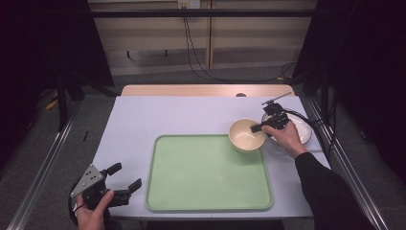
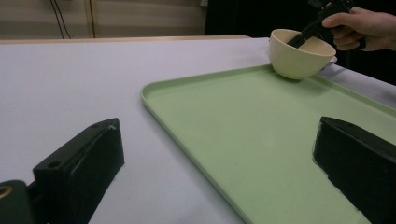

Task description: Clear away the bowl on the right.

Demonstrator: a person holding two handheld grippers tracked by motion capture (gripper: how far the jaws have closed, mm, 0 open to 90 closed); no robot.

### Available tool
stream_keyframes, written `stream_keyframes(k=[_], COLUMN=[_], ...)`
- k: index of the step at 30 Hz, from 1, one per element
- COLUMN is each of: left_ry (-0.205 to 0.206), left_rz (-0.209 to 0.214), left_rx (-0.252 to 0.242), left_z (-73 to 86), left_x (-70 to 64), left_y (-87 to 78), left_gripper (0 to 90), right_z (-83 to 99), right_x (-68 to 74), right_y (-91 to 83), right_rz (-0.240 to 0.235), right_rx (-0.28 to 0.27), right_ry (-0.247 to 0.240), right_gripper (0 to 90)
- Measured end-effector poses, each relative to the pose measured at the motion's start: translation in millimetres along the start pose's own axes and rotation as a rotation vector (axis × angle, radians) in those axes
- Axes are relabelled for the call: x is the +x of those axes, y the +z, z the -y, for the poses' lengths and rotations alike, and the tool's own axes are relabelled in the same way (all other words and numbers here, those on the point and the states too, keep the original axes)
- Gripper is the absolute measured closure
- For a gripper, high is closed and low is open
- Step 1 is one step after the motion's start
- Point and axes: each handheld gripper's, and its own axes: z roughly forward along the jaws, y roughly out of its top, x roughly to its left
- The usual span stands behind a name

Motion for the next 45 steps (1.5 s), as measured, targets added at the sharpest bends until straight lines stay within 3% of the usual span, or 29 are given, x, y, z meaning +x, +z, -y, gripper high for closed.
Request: stream_keyframes(k=[5, 13, 38, 45], left_ry=[-0.002, -0.004, -0.005, -0.006], left_rz=[0.01, 0.01, 0.014, 0.013], left_rx=[-0.001, -0.001, -0.006, -0.007], left_z=[0.0, 0.1, 0.0, 0.0], left_x=[0.4, 0.3, -0.1, 0.3], left_y=[-0.1, -0.3, -0.5, -0.4], left_gripper=[1.9, 1.9, 1.9, 1.9], right_z=[2.1, 3.4, 14.6, 16.7], right_x=[-0.9, -2.6, 1.7, 1.4], right_y=[4.5, 6.1, 13.4, 13.3], right_rz=[-0.009, -0.005, 0.032, 0.028], right_rx=[0.016, 0.022, 0.031, -0.008], right_ry=[0.029, 0.031, -0.008, -0.027], right_gripper=[83.4, 83.6, 83.4, 82.5])
